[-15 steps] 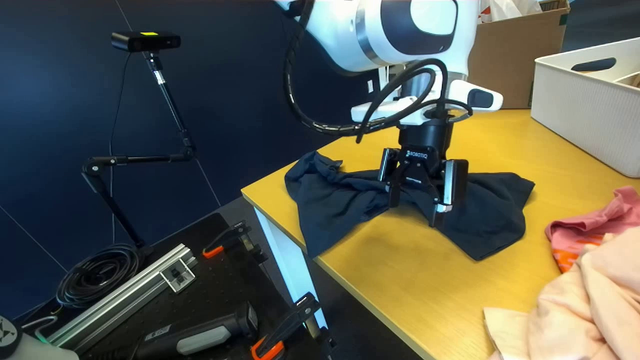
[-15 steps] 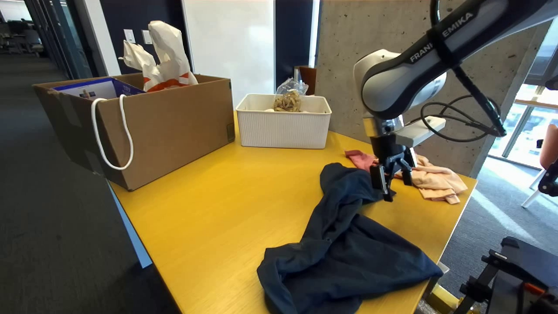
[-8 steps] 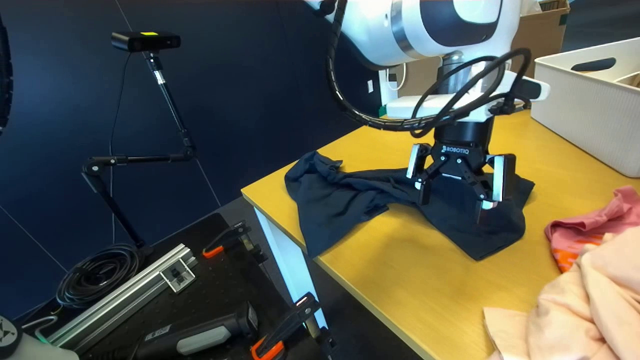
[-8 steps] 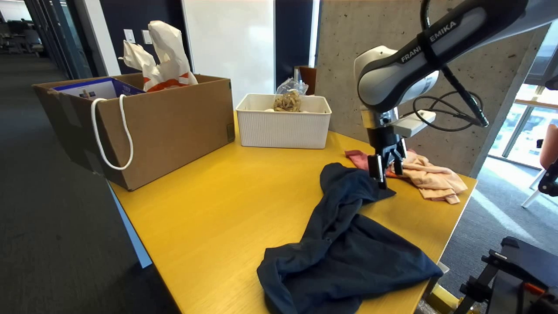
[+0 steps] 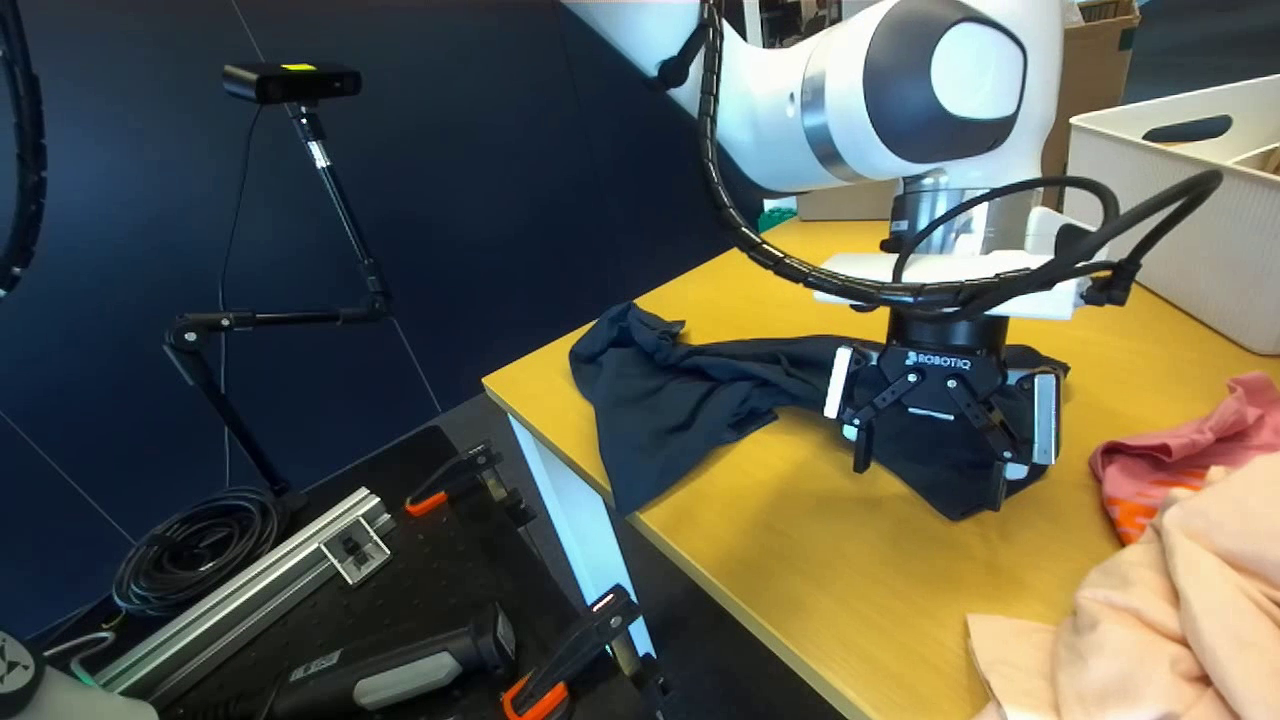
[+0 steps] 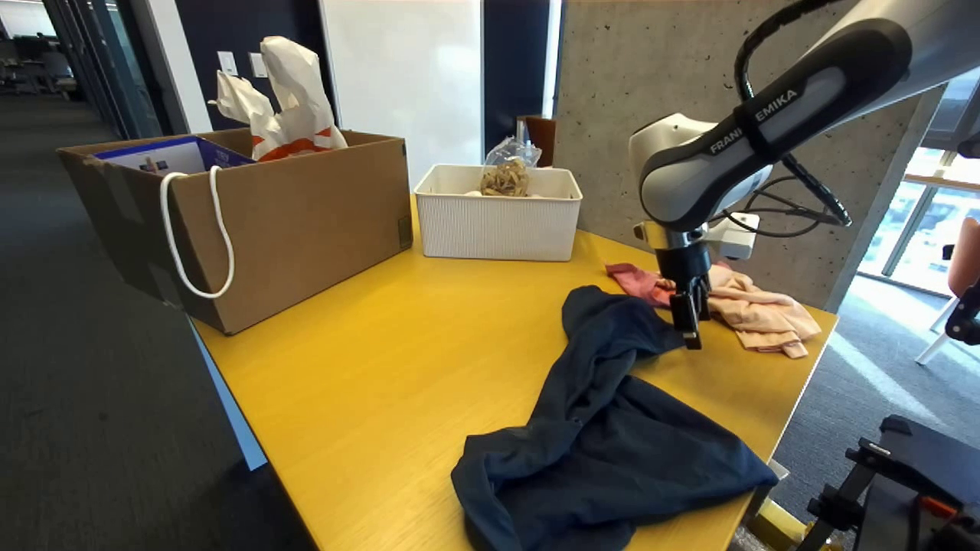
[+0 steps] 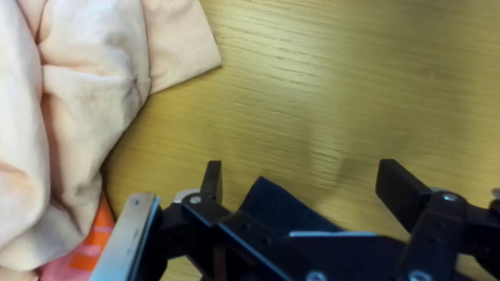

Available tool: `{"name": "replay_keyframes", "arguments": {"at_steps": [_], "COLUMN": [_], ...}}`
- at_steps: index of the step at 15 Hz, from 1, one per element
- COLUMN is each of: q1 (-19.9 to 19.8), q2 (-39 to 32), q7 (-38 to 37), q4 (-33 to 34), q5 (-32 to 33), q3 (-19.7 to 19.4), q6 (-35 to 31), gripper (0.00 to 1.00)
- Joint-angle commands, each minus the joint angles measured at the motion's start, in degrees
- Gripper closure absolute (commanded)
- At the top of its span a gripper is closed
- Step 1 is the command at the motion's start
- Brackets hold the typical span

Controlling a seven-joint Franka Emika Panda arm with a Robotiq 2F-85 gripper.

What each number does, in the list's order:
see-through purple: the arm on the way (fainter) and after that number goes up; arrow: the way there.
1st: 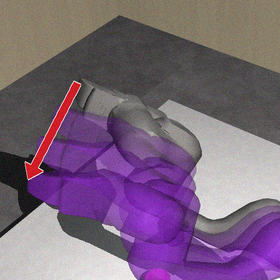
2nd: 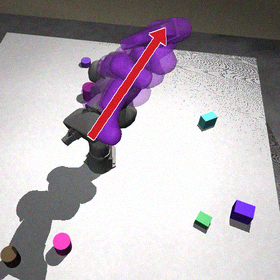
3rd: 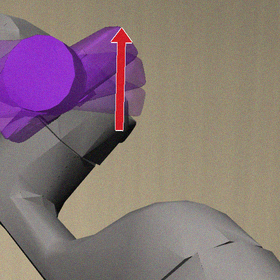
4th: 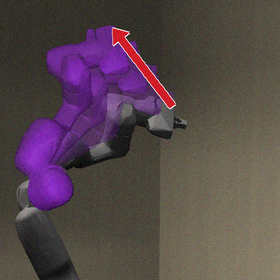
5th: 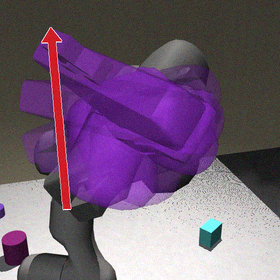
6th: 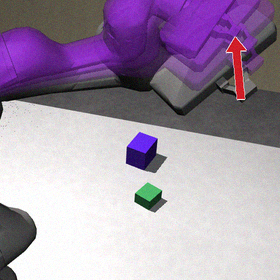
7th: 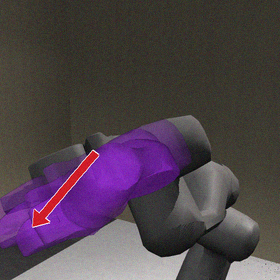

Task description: Stretch out the black shirt

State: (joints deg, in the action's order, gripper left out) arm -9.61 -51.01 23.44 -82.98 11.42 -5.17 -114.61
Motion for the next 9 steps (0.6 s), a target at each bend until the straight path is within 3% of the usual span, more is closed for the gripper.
{"name": "replay_keyframes", "arguments": {"at_steps": [1,9], "q1": [-1.1,-1.2], "q2": [-0.4,-3.9], "q7": [5.0,10.6], "q4": [0.0,3.0], "q5": [2.5,3.5], "q3": [1.3,2.4], "q6": [-2.8,-5.1], "gripper": [0.00,0.00]}}
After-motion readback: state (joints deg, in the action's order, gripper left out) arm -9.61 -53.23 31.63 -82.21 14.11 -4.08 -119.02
